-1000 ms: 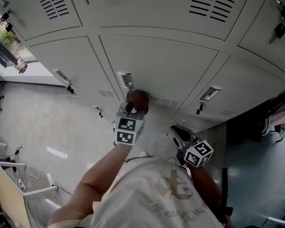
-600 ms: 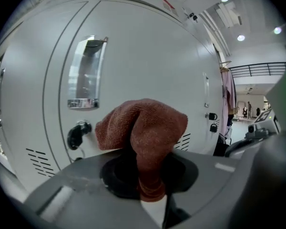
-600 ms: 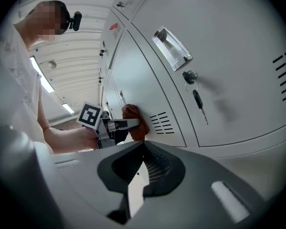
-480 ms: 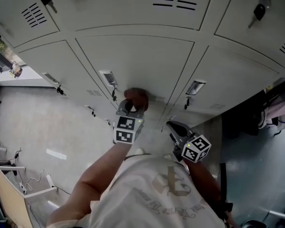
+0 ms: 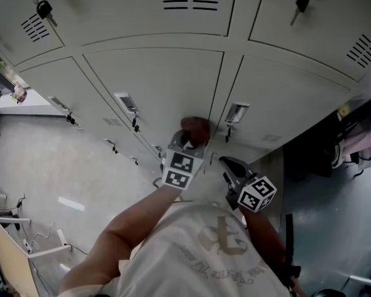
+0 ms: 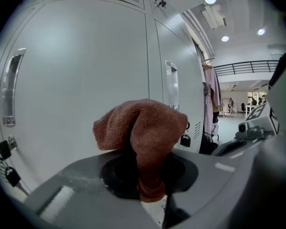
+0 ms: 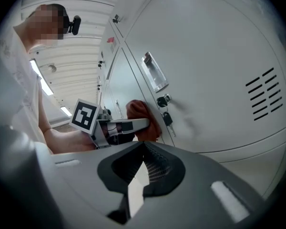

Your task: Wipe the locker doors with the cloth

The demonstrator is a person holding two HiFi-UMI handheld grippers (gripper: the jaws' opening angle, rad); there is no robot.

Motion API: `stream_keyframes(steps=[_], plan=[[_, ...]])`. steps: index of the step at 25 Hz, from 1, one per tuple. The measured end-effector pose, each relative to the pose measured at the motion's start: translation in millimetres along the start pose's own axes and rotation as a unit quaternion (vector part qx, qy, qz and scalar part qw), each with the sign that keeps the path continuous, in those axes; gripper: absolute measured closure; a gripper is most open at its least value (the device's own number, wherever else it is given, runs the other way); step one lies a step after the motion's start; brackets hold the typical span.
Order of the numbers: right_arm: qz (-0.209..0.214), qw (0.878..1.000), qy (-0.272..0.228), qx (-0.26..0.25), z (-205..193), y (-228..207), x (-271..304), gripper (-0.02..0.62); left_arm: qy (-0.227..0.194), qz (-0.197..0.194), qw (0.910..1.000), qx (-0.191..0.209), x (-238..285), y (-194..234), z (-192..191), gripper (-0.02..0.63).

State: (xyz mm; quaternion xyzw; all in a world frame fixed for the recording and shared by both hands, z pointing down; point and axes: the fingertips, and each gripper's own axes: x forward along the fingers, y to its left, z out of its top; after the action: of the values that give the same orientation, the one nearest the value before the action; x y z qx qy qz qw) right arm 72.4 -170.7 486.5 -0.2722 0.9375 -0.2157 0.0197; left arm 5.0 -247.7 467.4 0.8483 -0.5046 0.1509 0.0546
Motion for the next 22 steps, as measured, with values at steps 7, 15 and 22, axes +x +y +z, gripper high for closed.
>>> stream_keyframes(steps=[7, 15, 22], plan=[[-0.002, 1.0, -0.01, -0.001, 8, -14, -14, 0.588, -0.016, -0.015, 0.9997, 0.006, 11, -27, 20, 0.522], [0.003, 1.0, -0.016, 0.0, 16, -16, -33, 0.588, -0.032, -0.044, 0.9982, 0.025, 12, -51, 58, 0.525], [0.047, 0.999, -0.002, -0.01, 20, 13, 12, 0.588, -0.041, -0.01, 0.9989, 0.021, -11, -5, 59, 0.526]])
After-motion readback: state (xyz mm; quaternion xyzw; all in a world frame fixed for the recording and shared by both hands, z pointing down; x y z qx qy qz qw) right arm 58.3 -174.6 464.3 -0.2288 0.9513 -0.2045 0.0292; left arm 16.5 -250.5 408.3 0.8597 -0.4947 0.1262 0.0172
